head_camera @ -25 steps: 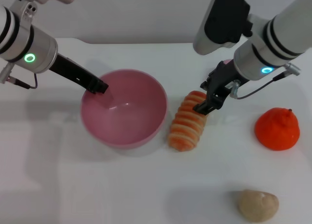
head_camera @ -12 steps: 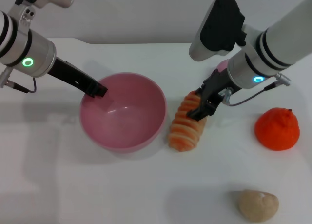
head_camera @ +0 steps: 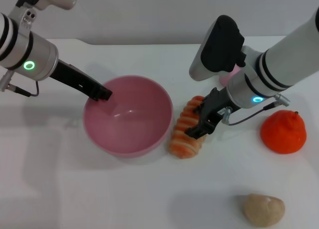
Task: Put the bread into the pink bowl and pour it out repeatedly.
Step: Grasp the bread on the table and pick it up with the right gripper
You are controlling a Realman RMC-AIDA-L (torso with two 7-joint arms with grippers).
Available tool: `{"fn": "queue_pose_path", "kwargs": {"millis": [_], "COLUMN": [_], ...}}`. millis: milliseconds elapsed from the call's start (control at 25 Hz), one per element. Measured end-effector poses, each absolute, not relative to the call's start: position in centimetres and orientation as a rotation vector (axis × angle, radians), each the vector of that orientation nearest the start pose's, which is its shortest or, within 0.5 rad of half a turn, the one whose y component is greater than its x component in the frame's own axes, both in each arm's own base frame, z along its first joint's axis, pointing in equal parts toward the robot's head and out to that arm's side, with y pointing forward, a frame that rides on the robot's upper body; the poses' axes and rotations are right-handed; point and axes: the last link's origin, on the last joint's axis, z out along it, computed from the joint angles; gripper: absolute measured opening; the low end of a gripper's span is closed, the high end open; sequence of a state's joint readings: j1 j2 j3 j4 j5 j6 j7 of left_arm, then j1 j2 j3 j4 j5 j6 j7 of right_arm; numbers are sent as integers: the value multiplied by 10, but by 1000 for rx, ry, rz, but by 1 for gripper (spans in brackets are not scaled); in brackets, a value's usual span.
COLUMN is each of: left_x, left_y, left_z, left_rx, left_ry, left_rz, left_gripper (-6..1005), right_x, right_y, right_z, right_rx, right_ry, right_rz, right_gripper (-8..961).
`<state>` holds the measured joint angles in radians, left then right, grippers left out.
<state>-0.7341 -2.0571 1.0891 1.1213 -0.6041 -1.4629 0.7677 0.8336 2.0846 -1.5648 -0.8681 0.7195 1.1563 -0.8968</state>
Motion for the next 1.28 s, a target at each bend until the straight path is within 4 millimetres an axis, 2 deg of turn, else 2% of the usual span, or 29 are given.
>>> {"fn": "queue_pose_path", "kwargs": {"millis": [480, 960, 1280], "left_x": [-185, -183, -183], "left_y": [397, 397, 396], "left_z": [20, 21, 20], "left_rx": [-2602, -2606, -2611], "left_ry": [-940, -921, -929], "left_rz": [238, 237, 220], "left_gripper": [80, 81, 81], "right_x": [174, 176, 177], "right_y": [391, 396, 395], "right_z": [-90, -88, -88], "right_rx": [-2771, -2736, -2738], "right_ry": [512, 516, 503], "right_rz": [-446, -413, -431], "right_gripper": [568, 525, 454]}}
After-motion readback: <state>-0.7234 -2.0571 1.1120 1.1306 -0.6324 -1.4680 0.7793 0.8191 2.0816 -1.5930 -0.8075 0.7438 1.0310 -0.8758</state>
